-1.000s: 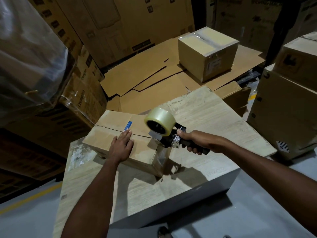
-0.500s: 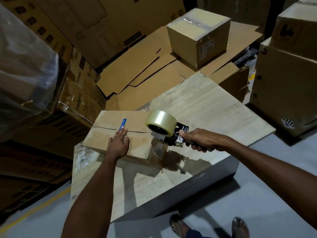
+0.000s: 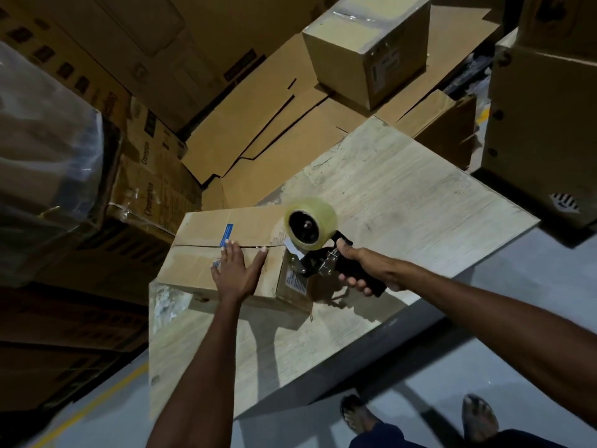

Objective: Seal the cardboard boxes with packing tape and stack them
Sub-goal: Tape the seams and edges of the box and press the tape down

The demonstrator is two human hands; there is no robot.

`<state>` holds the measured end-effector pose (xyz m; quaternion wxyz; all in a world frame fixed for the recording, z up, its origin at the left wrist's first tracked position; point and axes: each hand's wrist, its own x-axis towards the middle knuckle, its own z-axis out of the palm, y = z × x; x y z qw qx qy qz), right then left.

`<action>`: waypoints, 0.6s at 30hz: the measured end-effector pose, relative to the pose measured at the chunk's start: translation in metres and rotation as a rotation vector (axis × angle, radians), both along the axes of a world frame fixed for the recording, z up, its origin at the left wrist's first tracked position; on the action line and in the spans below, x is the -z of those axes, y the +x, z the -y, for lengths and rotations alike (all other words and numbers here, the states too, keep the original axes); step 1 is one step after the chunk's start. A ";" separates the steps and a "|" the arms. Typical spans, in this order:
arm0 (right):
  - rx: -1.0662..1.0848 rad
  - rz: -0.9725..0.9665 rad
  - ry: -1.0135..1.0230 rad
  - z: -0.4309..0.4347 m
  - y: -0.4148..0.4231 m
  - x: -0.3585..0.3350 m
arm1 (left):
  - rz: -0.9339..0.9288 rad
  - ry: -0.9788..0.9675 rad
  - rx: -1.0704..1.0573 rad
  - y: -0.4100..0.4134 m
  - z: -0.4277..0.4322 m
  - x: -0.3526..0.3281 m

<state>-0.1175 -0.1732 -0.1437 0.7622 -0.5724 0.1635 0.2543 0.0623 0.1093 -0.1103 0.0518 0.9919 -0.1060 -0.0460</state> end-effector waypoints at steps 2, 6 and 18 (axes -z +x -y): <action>0.023 -0.070 0.191 -0.004 0.003 0.018 | -0.006 -0.007 -0.001 0.007 0.000 -0.001; 0.018 -0.041 0.292 0.003 0.008 0.044 | 0.011 -0.001 0.016 0.012 -0.006 -0.002; 0.370 -0.057 0.583 0.037 0.016 0.069 | 0.029 -0.106 0.200 -0.014 -0.002 -0.005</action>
